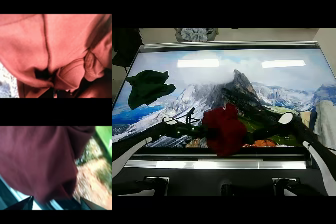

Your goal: Fold the shirts.

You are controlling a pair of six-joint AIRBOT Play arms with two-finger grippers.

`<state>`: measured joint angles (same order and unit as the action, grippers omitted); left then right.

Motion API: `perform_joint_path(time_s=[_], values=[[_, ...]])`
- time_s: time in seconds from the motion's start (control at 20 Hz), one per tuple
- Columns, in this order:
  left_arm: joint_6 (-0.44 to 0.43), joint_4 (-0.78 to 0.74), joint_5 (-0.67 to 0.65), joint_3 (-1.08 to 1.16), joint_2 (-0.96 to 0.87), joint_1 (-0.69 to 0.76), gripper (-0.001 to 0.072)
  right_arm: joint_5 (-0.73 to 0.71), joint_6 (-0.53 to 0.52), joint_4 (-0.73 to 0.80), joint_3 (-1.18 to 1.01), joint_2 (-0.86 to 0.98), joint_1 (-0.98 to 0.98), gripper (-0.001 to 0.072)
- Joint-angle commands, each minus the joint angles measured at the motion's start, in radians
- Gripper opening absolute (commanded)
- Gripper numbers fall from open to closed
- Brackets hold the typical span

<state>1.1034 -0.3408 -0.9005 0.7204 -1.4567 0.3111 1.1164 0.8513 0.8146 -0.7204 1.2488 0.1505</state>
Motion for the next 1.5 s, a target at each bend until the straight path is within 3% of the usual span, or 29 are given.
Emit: perform_joint_path(time_s=[0.0,0.05,0.1,0.2,0.35,0.5,0.7,0.8,1.0,1.15,1.35,1.45], values=[[-0.007,0.001,0.001,0.003,0.006,0.000,0.0025,-0.193,-0.002,-0.016,0.013,0.035,0.130,0.0525],[-0.015,0.000,0.000,0.010,0.007,0.000,0.0025,-0.214,-0.002,-0.016,0.012,0.037,0.148,0.0163],[-0.038,0.000,-0.003,0.024,0.011,-0.005,0.0025,-0.194,-0.003,-0.014,0.000,0.035,0.146,0.0053],[-0.078,-0.011,-0.015,0.084,0.049,-0.027,0.0024,-0.121,-0.029,0.088,-0.071,-0.002,0.146,0.0052],[-0.094,-0.098,-0.022,0.271,0.195,-0.084,0.0024,-0.056,-0.027,0.406,-0.302,-0.138,0.146,0.0053],[-0.086,-0.122,-0.021,0.550,0.381,-0.179,0.0024,-0.144,-0.018,0.660,-0.637,-0.296,0.146,0.0054],[-0.021,-0.180,0.063,0.858,0.588,-0.301,0.0024,-0.190,0.035,0.640,-0.969,-0.435,0.146,0.0054],[0.079,-0.263,0.061,0.898,0.671,-0.325,0.0024,-0.130,0.075,0.610,-1.002,-0.491,0.146,0.0054],[0.291,-0.512,-0.146,0.896,0.739,-0.325,0.0025,0.123,0.122,0.607,-1.002,-0.534,0.146,0.0054],[0.330,-0.558,-0.276,0.856,0.739,-0.324,0.0025,0.265,0.123,0.598,-1.002,-0.510,0.146,0.0054],[0.357,-0.560,-0.306,0.665,0.733,-0.324,0.0025,0.407,0.076,0.585,-0.992,-0.359,0.146,0.0054],[0.381,-0.562,-0.288,0.535,0.707,-0.324,0.0024,0.362,0.000,0.573,-0.949,-0.230,0.146,0.0054]])
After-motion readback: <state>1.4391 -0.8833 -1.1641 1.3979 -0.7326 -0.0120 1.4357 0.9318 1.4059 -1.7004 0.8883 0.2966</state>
